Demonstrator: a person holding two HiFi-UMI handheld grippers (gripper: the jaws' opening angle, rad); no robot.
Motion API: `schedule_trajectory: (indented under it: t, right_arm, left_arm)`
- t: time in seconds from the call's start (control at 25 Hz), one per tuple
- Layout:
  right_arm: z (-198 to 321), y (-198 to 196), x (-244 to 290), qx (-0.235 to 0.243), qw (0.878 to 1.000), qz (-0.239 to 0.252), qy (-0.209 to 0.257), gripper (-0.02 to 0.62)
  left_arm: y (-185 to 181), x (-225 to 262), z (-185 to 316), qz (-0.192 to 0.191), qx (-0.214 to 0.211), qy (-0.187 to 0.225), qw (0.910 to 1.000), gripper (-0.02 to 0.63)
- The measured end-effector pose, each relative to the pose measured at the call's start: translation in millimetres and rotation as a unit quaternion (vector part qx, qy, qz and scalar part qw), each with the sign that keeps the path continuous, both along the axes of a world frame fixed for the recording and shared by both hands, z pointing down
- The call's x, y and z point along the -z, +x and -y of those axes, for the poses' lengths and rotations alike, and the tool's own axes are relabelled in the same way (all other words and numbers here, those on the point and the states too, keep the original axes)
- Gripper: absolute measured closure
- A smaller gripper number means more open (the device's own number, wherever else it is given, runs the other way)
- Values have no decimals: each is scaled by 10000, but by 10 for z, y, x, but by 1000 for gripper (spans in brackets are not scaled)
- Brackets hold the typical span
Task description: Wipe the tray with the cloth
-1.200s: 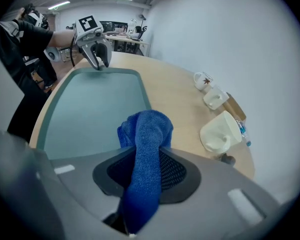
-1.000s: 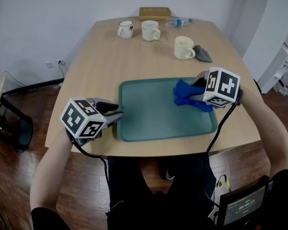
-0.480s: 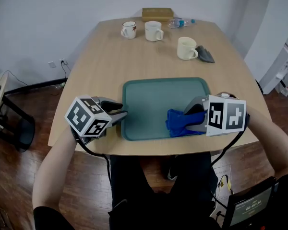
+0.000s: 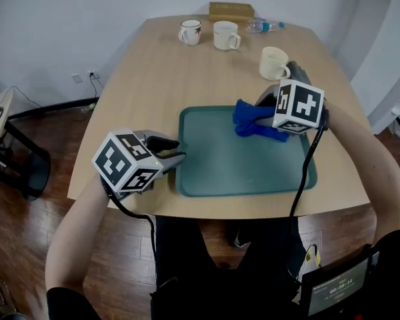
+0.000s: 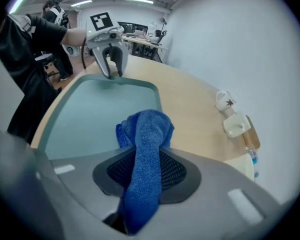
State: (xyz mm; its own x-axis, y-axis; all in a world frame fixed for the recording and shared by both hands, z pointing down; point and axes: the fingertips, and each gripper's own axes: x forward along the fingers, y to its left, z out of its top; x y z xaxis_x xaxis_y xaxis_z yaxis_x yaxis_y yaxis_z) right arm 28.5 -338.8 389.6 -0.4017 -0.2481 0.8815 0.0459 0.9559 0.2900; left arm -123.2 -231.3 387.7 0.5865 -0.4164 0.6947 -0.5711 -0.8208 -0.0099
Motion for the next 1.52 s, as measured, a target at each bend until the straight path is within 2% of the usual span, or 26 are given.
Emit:
schedule_trajectory:
  t: [0.16, 0.28, 0.52, 0.76, 0.96, 1.08, 1.2, 1.52]
  right_arm:
    - [159, -42, 15, -241, 9996, 163, 54, 478]
    - [38, -29, -16, -143, 9997, 215, -9, 480]
    - [-618, -61, 2, 203, 9987, 390, -253, 480]
    - [-1501, -186, 0, 657, 9941, 326, -800, 480]
    - [-1722, -280, -31, 761, 9898, 211, -1188, 483]
    - [-1648, -312, -12, 807, 9878, 229, -1311, 485]
    - [-1290, -347, -16, 602, 9904, 304, -1207, 485]
    - [-84, -433, -20, -182, 9994, 262, -110, 483]
  left_arm:
    - [-6, -14, 15, -55, 52, 0, 10000, 485]
    - [-21, -22, 18, -12, 67, -12, 10000, 485]
    - [-32, -24, 48, 19, 146, -25, 9999, 485]
    - [-3, -25, 56, 54, 105, -53, 9999, 485]
    - [-5, -26, 44, 22, -43, -78, 10000, 485]
    - [-15, -17, 38, 24, -93, -77, 9999, 485]
    - [-16, -14, 32, -8, -108, -62, 9999, 485]
    - [-3, -10, 16, 19, -217, -49, 9998, 483]
